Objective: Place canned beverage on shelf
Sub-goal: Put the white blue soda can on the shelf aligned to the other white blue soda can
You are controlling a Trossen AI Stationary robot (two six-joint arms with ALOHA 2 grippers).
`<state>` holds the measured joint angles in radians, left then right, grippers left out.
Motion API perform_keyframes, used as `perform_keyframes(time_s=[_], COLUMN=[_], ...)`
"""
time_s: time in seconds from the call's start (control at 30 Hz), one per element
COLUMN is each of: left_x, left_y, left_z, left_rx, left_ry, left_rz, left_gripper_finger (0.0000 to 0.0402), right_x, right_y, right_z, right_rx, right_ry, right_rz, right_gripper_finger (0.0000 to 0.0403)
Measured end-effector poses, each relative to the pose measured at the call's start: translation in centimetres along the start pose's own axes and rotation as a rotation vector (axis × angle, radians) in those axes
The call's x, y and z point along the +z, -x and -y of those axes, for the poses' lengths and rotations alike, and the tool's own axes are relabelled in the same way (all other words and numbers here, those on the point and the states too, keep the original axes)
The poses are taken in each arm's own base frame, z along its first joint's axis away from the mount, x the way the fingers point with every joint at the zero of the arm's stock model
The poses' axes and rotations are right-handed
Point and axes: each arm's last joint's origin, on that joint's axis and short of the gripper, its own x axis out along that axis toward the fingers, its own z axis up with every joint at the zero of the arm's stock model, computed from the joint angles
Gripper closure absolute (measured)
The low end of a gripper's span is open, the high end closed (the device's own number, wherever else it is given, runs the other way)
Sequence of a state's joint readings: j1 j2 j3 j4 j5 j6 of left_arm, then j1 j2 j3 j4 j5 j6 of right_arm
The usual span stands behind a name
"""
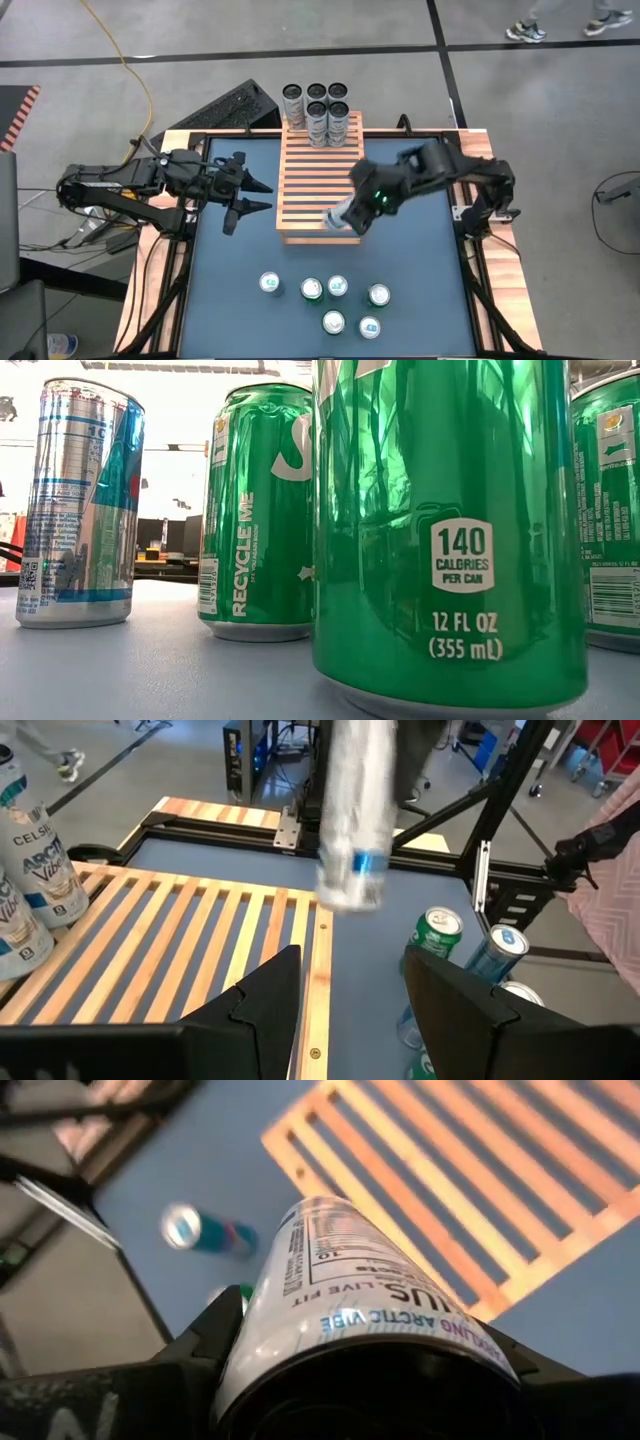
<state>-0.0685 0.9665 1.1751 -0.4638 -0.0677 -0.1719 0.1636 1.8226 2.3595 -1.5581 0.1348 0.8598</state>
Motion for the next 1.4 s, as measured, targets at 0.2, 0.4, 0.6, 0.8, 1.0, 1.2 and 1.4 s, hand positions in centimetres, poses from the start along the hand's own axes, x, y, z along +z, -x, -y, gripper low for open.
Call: perform_keyframes(time_s=[0.2, 0.4, 0.6, 0.8, 1.0, 1.2, 1.4], left_x=[0.1, 0.1, 0.1, 0.1, 0.0, -0.4, -0.5], left_y=[0.0, 0.0, 0.0, 0.0, 0.0, 0.0, 0.0], left_z=[0.0, -0.1, -0.1, -0.2, -0.2, -0.3, -0.3], left_rx=[0.007, 0.025, 0.025, 0.068, 0.079, 0.087, 0.088], left_ry=[-0.013, -0.015, -0.005, 0.0, 0.009, 0.042, 0.053], left_rz=[0.008, 0.011, 0.01, 0.017, 0.008, -0.033, -0.039], left_gripper_finger=[0.0235, 0.0235, 0.0235, 0.0235, 0.0235, 0.0235, 0.0235], right_x=[2.8, 5.2, 6.6, 7.2, 6.2, 1.9, -2.9], right_y=[0.6, -0.4, -1.4, -2.0, -0.8, 2.6, 3.6], right_z=[4.1, 6.5, 7.9, 8.4, 7.6, 4.0, -0.1], right_rx=[-0.059, -0.104, -0.184, -0.209, -0.168, 0.037, 0.094], right_ry=[-0.104, -0.127, -0.135, -0.143, -0.107, -0.049, -0.123], right_rz=[0.023, 0.03, 0.062, 0.062, 0.07, 0.012, -0.028], right_gripper_finger=[0.0174, 0.0174, 0.0173, 0.0173, 0.0173, 0.0173, 0.0173])
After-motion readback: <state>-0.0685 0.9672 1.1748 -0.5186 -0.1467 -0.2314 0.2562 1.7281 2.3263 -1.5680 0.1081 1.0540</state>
